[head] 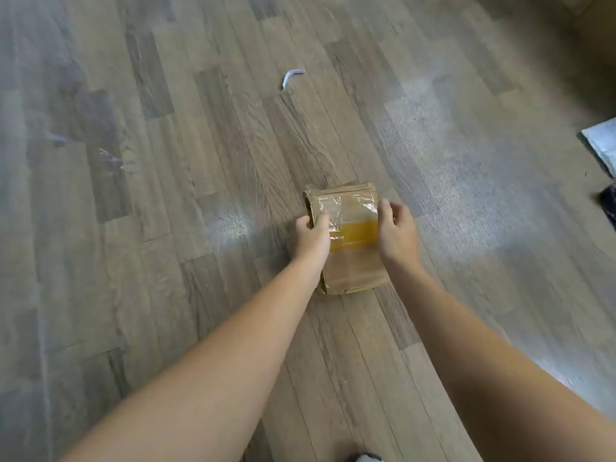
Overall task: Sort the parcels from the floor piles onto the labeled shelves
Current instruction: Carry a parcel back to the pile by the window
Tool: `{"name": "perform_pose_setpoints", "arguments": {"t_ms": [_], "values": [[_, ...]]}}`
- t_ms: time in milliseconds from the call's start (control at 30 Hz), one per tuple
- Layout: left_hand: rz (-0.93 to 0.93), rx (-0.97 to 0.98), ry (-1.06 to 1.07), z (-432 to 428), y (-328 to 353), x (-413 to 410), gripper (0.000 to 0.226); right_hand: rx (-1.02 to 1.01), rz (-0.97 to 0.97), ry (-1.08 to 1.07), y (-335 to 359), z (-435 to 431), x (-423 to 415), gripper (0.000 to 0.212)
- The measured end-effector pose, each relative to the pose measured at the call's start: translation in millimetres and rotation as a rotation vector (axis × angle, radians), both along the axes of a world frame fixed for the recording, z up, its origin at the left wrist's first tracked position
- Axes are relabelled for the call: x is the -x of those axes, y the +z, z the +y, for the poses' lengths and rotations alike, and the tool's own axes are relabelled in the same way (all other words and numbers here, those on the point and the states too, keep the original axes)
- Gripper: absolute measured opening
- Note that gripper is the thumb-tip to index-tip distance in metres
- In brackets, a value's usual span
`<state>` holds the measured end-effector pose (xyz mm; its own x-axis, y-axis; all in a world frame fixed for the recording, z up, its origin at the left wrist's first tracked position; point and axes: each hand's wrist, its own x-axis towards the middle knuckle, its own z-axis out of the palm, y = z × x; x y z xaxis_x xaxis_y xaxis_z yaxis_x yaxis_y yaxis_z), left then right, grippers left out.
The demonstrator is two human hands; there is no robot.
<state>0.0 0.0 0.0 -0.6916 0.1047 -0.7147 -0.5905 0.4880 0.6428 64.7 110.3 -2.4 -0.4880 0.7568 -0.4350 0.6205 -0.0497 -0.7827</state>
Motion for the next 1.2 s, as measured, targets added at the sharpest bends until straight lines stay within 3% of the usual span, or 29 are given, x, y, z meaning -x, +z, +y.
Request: {"name": "perform_pose_setpoints", "arguments": {"t_ms": [100, 233, 433, 600, 833, 967, 1200], "values": [[-0.079, 0.090, -0.082, 5, -23, -1, 0.064, 0.006, -0.098, 0.032, -29, 6, 0, 0.055], [-0.087, 0.057, -0.098, 1, -26, -5, 0.065, 0.037, -0.183, 0.056, -37, 0, 0, 0.064], [-0.019, 0.071, -0.076, -30, 65, 0, 0.056, -0.016, -0.162, 0.053, 47, -30, 0, 0.054], [0.043, 0.101, -0.062, -68, 208, 20, 0.061, -0.049, -0.105, 0.092, 183, -61, 15, 0.046], [0.113, 0.071, -0.013, -123, 464, 45, 0.055, -0.057, -0.062, 0.153, 440, -105, 47, 0.035], [0.164, -0.013, 0.044, -146, 594, 69, 0.054, -0.027, 0.002, 0.161, 569, -125, 76, 0.043], [0.300, -0.129, 0.073, -166, 746, 112, 0.053, -0.077, 0.099, 0.214, 724, -136, 128, 0.056]]}}
